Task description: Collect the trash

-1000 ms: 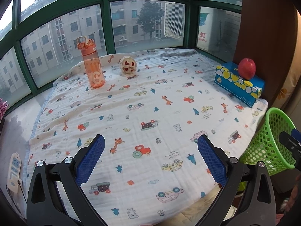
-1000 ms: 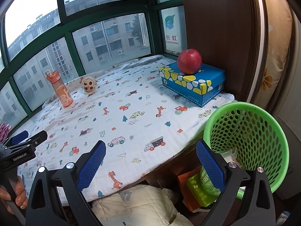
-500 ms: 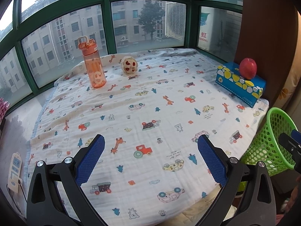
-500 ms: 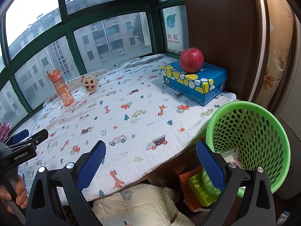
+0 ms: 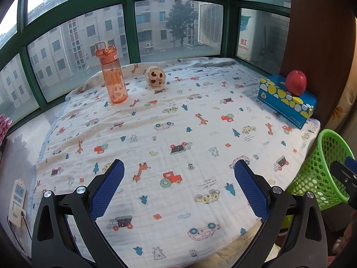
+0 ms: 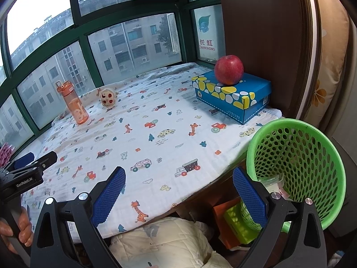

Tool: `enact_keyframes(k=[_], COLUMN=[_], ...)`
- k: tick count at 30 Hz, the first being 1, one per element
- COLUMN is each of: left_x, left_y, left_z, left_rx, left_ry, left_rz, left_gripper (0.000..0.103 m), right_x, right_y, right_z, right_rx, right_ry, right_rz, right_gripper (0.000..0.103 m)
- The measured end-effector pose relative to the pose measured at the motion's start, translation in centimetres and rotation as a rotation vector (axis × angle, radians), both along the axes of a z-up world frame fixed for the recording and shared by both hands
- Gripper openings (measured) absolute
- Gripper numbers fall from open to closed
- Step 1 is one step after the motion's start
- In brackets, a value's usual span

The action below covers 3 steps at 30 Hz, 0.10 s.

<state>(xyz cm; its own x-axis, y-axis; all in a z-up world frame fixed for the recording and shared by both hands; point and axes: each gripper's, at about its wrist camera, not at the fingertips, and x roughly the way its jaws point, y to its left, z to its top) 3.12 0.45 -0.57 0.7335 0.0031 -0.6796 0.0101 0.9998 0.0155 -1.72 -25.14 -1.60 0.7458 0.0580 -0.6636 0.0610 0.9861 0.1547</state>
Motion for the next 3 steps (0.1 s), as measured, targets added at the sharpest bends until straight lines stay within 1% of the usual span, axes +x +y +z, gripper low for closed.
enact_keyframes(k=[3], left_x=[0.07], left_y=[0.13], left_z=[-0.12], left_rx=[-0.003], left_ry=[0.006], left_rz=[0.006], left_gripper=[0.097], right_x=[-0.05], right_y=[0.07], right_z=[-0.02], right_rx=[0.000], right_ry=[0.000], right_rz=[0.001], right_gripper=[0.094])
